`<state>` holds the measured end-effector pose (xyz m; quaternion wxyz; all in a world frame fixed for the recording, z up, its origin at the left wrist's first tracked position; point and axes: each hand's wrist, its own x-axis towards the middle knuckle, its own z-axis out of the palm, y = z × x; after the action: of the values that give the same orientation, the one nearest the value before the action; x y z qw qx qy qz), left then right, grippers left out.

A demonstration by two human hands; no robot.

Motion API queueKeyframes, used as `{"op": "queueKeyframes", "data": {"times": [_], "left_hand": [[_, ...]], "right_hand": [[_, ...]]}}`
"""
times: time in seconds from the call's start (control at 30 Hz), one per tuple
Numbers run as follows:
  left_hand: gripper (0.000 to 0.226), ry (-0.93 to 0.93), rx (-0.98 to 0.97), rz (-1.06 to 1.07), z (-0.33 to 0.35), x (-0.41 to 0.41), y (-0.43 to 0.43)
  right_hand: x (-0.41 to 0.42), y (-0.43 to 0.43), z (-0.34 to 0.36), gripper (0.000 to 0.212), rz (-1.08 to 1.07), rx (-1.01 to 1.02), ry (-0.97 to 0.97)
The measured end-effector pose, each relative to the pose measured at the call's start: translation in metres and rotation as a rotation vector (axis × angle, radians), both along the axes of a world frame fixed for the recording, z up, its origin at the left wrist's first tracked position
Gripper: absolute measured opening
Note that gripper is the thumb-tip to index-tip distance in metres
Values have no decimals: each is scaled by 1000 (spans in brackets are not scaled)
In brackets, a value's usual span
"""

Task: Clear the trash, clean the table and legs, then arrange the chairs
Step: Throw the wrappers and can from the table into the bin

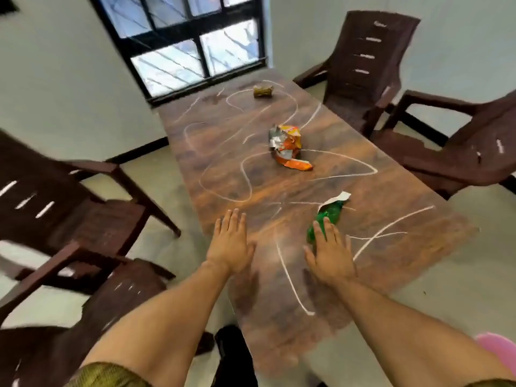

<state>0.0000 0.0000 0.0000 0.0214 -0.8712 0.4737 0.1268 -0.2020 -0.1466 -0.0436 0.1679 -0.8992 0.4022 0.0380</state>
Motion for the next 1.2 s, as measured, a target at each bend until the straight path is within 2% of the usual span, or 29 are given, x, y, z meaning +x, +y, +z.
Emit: {"op": "queueKeyframes", "data": {"times": [0.17,0.33,0.53,0.7,0.83,0.93,1.07,1.13,1.2], "left_hand": [[76,71,8,-219,-18,69,-54],[72,127,-10,-425,-10,103,-105],[71,108,-1,-535,-13,128,-144],[69,103,-13,-578,-24,166,-204],[76,73,-104,-598,-37,201,-283],[86,36,-147,-558,-46,222,-338],[109,91,-18,-642,-69,232,-378],[106,122,40,-658,-78,229,-382],[89,111,24,-660,-81,227,-378]], "right_hand": [[31,-8,-4,76,-239,-20,-4],[55,-7,3,77,-388,2,45],[75,-18,6,77,-483,19,-17],[86,-25,-13,77,-630,145,44],[118,-36,-33,65,-793,191,134],[145,-44,-36,53,-959,122,151],[169,-38,-40,39,-1024,101,107],[175,-28,-43,34,-1029,101,90],[176,-17,-42,32,-1014,96,46]]}}
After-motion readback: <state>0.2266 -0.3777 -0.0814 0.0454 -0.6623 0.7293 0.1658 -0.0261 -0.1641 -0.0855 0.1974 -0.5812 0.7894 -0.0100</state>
